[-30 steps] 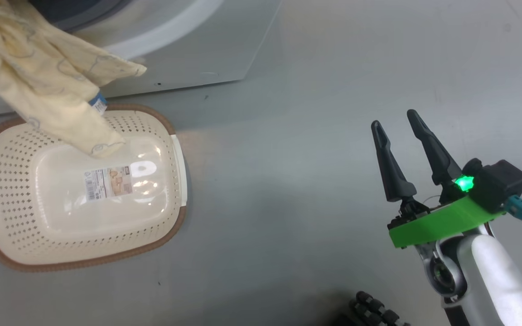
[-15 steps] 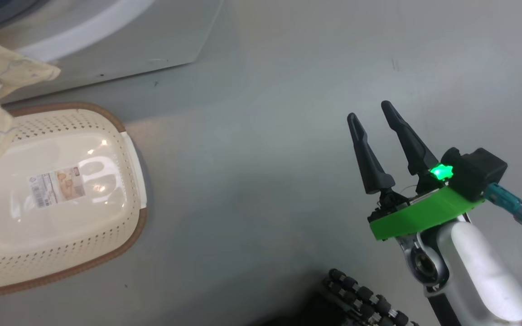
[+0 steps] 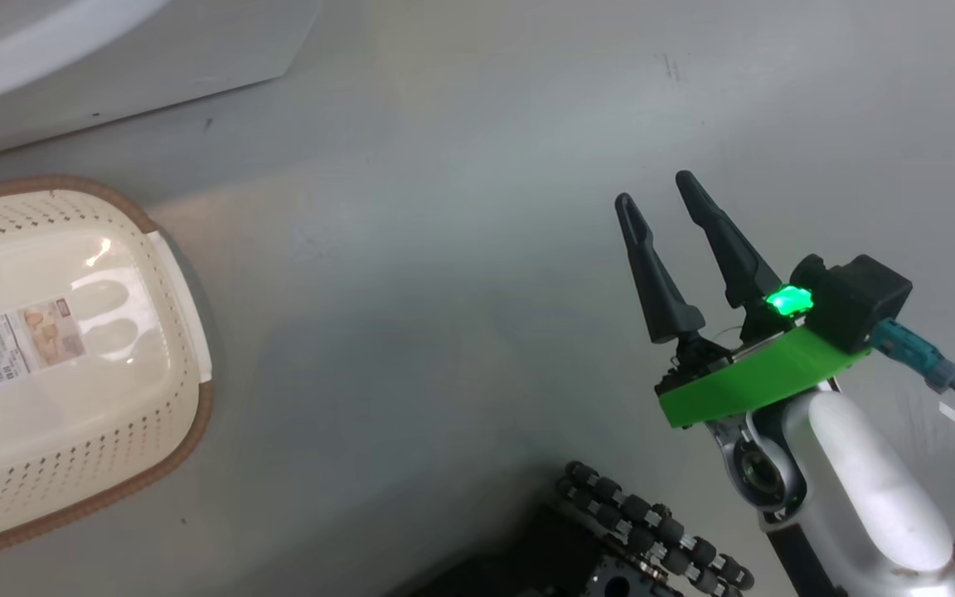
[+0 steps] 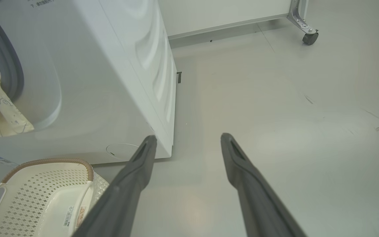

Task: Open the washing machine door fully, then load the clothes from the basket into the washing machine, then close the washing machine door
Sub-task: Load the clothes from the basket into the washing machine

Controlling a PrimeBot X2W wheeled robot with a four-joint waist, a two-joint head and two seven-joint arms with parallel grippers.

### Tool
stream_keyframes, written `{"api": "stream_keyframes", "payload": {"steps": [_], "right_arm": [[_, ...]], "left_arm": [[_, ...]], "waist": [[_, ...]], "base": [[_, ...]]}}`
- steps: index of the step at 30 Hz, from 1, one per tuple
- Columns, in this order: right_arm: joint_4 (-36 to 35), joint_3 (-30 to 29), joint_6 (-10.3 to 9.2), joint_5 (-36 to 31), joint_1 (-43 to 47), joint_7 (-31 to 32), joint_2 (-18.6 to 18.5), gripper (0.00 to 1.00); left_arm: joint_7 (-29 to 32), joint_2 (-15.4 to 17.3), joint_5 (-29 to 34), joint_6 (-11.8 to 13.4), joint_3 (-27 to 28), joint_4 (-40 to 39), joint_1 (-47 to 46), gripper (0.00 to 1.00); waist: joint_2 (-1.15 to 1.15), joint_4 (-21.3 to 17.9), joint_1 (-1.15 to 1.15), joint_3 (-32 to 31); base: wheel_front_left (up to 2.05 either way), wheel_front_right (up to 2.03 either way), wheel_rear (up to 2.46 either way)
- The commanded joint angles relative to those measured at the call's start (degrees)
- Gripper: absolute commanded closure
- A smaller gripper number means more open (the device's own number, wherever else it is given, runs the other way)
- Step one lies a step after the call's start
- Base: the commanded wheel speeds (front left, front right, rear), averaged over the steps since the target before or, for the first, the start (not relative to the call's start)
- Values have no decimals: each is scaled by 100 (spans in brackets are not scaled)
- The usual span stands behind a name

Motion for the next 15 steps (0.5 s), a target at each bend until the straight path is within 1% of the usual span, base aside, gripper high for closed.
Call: {"api": "stream_keyframes", "payload": {"steps": [1, 4, 6, 9, 12, 14, 15], "right_arm": [[-164, 64, 1, 53, 67, -52, -36, 0], [-174, 60, 1, 46, 57, -52, -48, 0], [-186, 57, 1, 35, 42, -52, -60, 0], [-205, 29, 1, 22, 24, -53, -72, 0], [-216, -5, 1, 12, 24, -53, -87, 0], [-212, -31, 1, 2, 37, -53, -98, 0], [-207, -40, 1, -3, 47, -53, -102, 0]], "left_arm": [[6, 285, 68, -4, 35, -57, -228, 100], [395, 202, -39, -3, 24, 341, -208, 100], [815, 131, -188, 24, 69, 592, -130, 100], [1230, 64, -358, 79, 130, 783, -10, 100], [1488, 2, -506, 170, 198, 858, 153, 100], [1548, -47, -609, 220, 252, 808, 285, 100], [1595, -78, -670, 241, 279, 789, 378, 95]], "waist": [[0, 39, 0, 19], [0, 124, 0, 43], [0, 183, 0, 54], [0, 254, 0, 66], [0, 324, 0, 53], [0, 375, 0, 29], [0, 401, 0, 8]], "base": [[0, 0, 0], [0, 0, 0], [0, 0, 0], [0, 0, 0], [0, 0, 0], [0, 0, 0], [0, 0, 0]]}}
